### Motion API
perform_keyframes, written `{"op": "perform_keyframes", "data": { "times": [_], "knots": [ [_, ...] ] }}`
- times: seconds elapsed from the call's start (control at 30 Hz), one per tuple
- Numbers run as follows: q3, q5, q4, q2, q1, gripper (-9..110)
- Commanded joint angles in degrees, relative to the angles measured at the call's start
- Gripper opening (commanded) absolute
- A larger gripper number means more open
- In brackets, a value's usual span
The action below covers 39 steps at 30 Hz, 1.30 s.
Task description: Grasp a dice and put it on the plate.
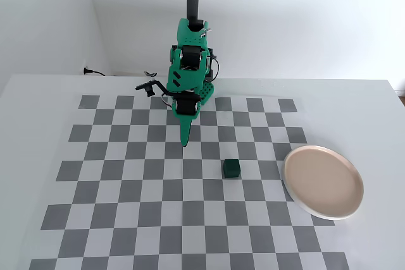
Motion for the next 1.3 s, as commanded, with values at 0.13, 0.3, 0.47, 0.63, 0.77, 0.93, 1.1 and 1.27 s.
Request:
{"op": "perform_keyframes", "data": {
  "times": [0.13,0.3,0.47,0.63,0.77,0.93,1.1,1.27],
  "knots": [
    [-1.41,0.35,-0.88,0.62,-0.7,-4],
    [-1.41,0.35,-0.88,0.62,-0.7,-4],
    [-1.41,-1.32,-0.88,0.62,-2.02,-4],
    [-1.32,-5.45,-1.05,0.62,-5.71,-4],
    [-0.88,-11.6,-3.43,0.62,-8.79,-4],
    [-0.88,-30.41,-5.89,0.53,-10.55,-4],
    [-1.05,-39.64,-6.86,0.44,-10.46,-4],
    [-0.88,-53.79,-8.0,0.53,-9.32,-4]
  ]
}}
